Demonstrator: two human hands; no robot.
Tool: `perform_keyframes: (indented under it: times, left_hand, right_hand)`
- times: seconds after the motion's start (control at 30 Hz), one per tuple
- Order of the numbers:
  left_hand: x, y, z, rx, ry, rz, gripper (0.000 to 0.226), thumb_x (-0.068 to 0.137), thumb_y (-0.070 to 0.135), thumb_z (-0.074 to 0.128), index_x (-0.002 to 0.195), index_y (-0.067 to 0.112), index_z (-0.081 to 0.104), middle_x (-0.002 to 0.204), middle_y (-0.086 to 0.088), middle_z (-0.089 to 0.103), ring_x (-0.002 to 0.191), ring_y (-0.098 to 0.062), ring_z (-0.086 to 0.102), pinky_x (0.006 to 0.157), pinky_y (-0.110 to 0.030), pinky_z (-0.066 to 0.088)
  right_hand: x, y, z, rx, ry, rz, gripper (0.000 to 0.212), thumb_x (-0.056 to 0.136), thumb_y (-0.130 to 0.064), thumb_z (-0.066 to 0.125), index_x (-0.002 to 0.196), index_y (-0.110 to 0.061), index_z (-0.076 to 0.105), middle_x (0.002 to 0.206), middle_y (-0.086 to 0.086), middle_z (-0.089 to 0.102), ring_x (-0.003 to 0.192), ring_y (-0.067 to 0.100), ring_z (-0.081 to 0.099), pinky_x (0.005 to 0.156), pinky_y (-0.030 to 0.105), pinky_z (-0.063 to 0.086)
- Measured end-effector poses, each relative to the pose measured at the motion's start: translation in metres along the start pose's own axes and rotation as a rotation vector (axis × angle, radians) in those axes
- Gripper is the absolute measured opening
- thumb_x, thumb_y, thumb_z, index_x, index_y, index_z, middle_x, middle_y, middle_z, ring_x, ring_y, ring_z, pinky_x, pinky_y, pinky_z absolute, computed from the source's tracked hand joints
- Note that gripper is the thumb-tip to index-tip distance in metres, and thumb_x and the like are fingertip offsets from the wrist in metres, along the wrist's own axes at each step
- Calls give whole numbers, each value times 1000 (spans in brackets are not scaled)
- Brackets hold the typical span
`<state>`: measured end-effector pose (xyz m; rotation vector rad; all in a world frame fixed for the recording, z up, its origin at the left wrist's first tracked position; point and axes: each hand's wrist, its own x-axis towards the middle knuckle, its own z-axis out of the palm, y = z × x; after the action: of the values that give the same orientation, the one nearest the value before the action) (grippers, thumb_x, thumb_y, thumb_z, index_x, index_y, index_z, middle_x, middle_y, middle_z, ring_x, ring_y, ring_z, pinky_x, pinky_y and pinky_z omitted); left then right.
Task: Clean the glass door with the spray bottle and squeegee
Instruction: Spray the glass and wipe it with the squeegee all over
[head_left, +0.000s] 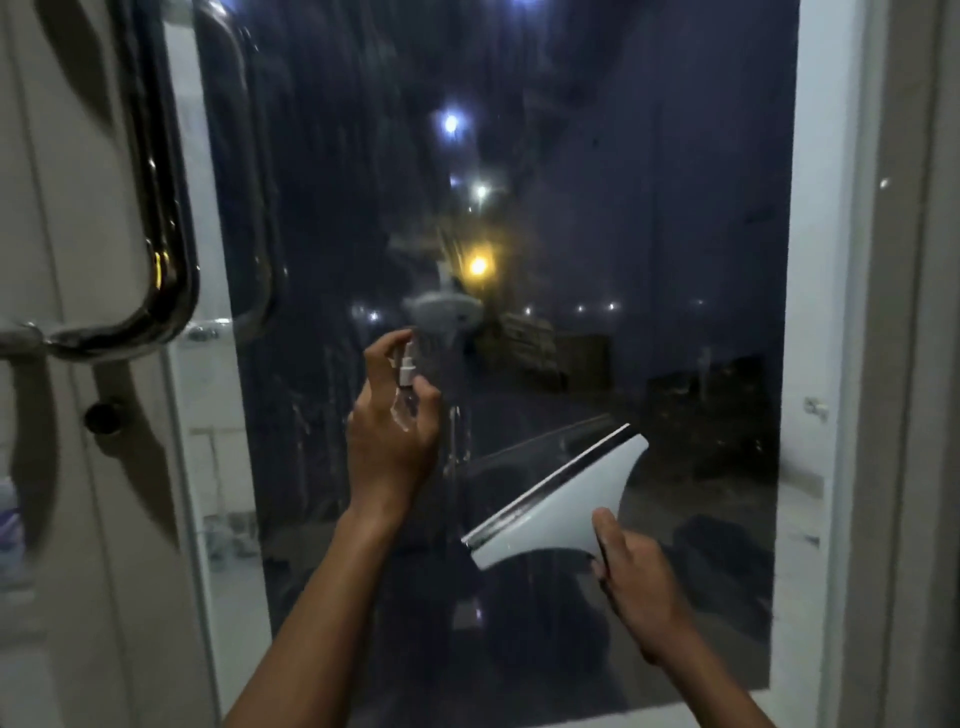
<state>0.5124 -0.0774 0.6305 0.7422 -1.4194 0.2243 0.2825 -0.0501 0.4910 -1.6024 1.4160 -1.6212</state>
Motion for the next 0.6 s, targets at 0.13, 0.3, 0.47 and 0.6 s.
perform_keyframes:
  times: [0.13,0.3,0.47,0.6]
  left_hand:
    - [34,-5,-4,79,65,23,31,98,19,48,126,25,36,86,-7,62,70,-30,61,63,-35,42]
    - [48,5,-13,43,15,84,33,100,18,49,128,28,35,85,-4,62,66,-23,61,63,-36,49]
    - [76,18,-20,28,31,129,34,100,18,49,131,22,37,81,0,62,69,-16,63,65,-39,56]
    - [99,27,-24,16,57,131,29,99,18,49,126,19,39,77,5,60,66,-6,62,61,-32,52]
  right_hand:
    - [20,-18,-10,-55,-72,-96,61,94,-65,36,51,-23,48,49,-7,48,48,7,44,56,29,35]
    - [27,-48,-17,-49,-176,-199,58,92,-61,39,51,-21,44,52,-4,47,50,10,42,51,22,33]
    - [37,-87,-16,-185,-271,-289,61,92,-62,39,46,-23,46,48,-7,47,48,4,44,56,27,37]
    - [62,-144,-4,-480,-277,-439,68,96,-68,36,56,-15,46,55,-1,51,51,12,48,60,42,44]
